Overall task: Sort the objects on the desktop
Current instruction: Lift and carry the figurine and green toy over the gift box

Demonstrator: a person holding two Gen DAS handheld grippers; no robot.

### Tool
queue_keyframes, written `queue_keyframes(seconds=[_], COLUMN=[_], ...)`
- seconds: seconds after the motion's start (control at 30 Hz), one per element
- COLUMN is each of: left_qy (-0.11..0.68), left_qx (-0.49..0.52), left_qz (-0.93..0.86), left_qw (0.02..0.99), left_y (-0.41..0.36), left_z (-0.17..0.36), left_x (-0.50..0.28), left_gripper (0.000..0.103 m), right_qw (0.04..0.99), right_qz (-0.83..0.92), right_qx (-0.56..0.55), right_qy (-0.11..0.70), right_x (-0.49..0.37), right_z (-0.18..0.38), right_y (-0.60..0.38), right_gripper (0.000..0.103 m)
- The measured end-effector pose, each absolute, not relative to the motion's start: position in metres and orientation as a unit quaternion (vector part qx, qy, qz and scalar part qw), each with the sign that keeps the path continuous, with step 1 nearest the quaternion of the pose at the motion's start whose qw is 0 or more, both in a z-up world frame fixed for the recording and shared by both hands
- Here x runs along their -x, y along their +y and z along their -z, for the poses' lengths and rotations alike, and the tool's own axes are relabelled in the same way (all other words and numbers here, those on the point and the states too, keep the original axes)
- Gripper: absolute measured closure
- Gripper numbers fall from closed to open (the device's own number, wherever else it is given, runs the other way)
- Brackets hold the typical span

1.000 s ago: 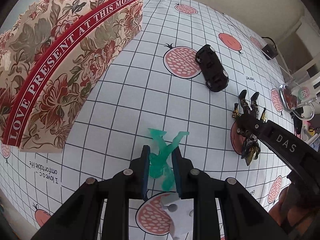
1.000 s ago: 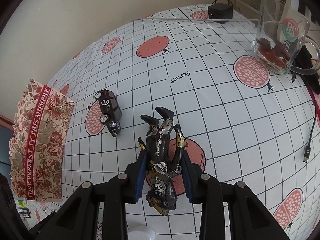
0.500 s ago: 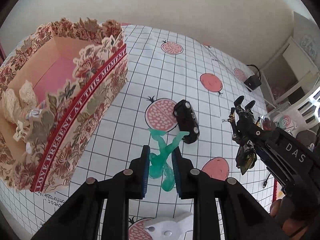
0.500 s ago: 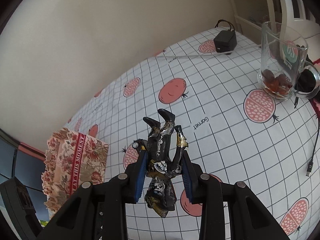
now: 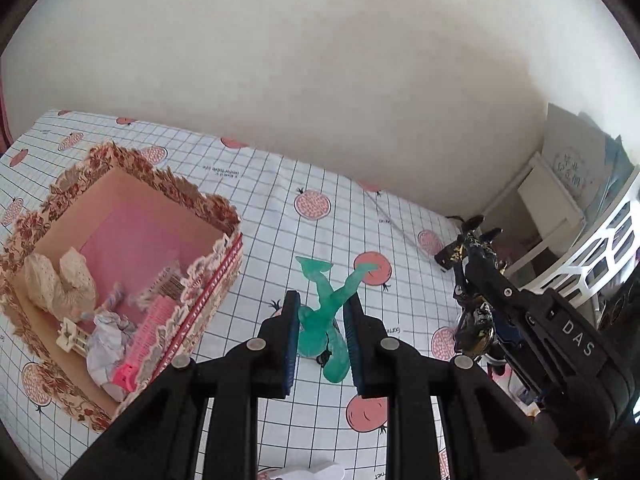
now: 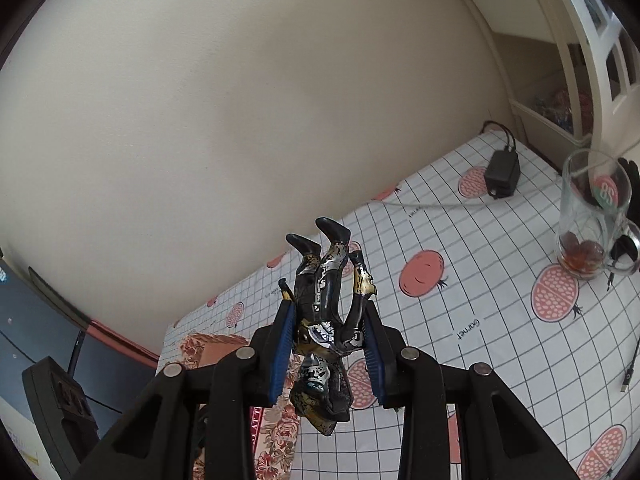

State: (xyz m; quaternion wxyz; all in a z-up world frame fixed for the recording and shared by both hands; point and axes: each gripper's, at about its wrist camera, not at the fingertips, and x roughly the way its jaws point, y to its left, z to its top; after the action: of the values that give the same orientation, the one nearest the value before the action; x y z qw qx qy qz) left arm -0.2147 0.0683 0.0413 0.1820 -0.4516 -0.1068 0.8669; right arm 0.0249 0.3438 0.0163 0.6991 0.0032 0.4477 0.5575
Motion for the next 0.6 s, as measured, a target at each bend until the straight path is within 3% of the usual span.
queue_keyframes(seconds=[0.6], left_qy=[-0.23], left_qx=[0.393], left_qz=[-0.88], left_qw=[0.133], left_y=[-0.048], left_z=[-0.073], left_x=[0.223], left_gripper=[0.08], right_qw=[0.612], right_qz=[-0.651], right_qx=[0.002], right_qy=[0.45], right_x=[0.063], right_z=[-0.029], right_y=[0.374], right_gripper=[0.067])
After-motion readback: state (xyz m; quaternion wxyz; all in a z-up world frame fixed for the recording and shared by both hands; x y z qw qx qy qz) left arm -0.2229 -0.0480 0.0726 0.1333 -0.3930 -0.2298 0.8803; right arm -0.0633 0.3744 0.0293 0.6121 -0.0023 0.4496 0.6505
